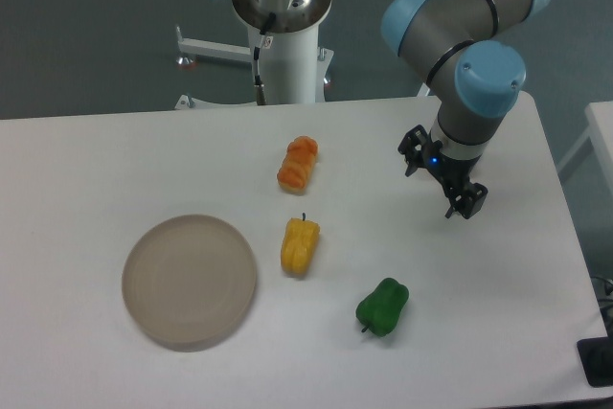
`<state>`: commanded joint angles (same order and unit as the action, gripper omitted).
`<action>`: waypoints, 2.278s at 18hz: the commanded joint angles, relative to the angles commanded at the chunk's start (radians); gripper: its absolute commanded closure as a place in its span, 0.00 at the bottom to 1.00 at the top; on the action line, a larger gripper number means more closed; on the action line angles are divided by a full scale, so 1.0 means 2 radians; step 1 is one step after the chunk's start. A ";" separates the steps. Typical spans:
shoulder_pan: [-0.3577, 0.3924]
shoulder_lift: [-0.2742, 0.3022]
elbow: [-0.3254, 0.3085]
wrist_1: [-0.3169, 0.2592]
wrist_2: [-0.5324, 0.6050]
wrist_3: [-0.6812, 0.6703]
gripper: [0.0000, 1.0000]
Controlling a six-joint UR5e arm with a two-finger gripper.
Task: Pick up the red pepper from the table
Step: 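Move the open gripper over the small red pepper and lower it, then close the gripper around the red pepper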
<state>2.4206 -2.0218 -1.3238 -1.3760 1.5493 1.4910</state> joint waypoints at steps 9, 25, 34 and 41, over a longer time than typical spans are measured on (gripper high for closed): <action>0.014 0.008 -0.021 0.003 0.005 0.067 0.00; 0.073 0.044 -0.162 0.096 0.034 0.281 0.00; 0.077 0.042 -0.198 0.156 0.048 0.298 0.00; 0.084 0.041 -0.224 0.190 0.050 0.306 0.00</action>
<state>2.5894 -1.9405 -1.7717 -0.9956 1.6490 2.1031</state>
